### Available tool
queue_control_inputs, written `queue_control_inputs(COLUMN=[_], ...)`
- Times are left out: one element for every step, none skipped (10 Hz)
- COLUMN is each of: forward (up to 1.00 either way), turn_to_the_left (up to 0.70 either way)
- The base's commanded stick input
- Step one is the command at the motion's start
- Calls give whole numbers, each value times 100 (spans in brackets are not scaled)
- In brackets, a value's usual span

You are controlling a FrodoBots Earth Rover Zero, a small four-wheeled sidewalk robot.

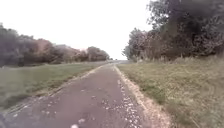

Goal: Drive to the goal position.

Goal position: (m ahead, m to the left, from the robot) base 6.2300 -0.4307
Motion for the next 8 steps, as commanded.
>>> queue_control_inputs(forward=[0, 0, 0, 0, 0, 70, 70, 70], turn_to_the_left=[70, 70, 70, 43, 18, 0, 0, 0])
